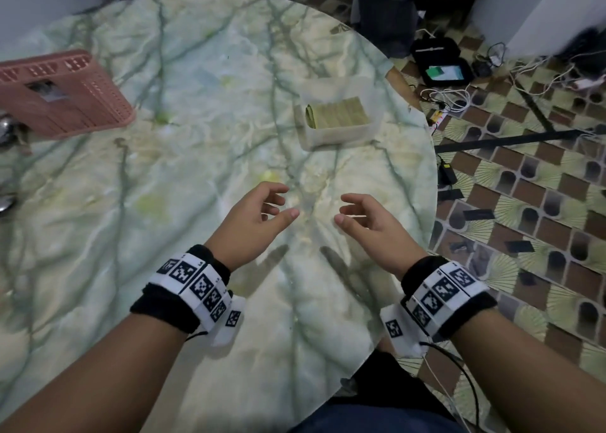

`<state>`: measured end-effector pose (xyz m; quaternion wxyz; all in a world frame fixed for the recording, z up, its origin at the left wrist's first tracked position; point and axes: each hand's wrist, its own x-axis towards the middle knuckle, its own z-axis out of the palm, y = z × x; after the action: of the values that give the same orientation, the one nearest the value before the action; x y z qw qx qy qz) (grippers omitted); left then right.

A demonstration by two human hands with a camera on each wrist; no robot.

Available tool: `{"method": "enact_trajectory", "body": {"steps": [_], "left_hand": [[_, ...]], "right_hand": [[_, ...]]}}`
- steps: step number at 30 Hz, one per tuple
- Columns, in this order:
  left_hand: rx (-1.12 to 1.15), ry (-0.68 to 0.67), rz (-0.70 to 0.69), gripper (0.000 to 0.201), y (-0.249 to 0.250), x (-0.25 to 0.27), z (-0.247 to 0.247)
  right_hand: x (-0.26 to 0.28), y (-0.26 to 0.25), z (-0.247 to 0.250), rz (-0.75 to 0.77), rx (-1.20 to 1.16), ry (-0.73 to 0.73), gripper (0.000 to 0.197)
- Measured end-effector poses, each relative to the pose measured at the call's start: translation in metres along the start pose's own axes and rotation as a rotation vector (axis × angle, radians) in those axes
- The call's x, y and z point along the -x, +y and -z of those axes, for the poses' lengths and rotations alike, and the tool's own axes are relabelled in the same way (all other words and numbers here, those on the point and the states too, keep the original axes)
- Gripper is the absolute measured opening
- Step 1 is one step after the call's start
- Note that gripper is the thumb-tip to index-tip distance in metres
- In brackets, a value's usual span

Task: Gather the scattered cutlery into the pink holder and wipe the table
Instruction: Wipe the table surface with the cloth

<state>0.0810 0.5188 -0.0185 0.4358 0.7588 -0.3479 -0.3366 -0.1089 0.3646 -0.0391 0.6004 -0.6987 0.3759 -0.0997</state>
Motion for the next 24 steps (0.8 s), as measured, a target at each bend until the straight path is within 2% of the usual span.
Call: {"method": "enact_trajectory", "body": {"steps": [5,15,24], "left_hand": [[-0.012,0.066,0.041,0.039,0.025,-0.017,-0.044],[0.019,0.331,0.105,0.041,0.101,-0.041,-0.151],[-0.001,0.405,0.149,0.041,0.117,-0.067,-0.183]], "right_hand": [[-0.023,0.014,0.046,0.030,-0.004,-0.080,0.042],[-0.054,0.016,0.174,0.084,0.047,-0.313,0.046],[-0.091,0.012,0.209,0.121,0.052,-0.377,0.047]]}}
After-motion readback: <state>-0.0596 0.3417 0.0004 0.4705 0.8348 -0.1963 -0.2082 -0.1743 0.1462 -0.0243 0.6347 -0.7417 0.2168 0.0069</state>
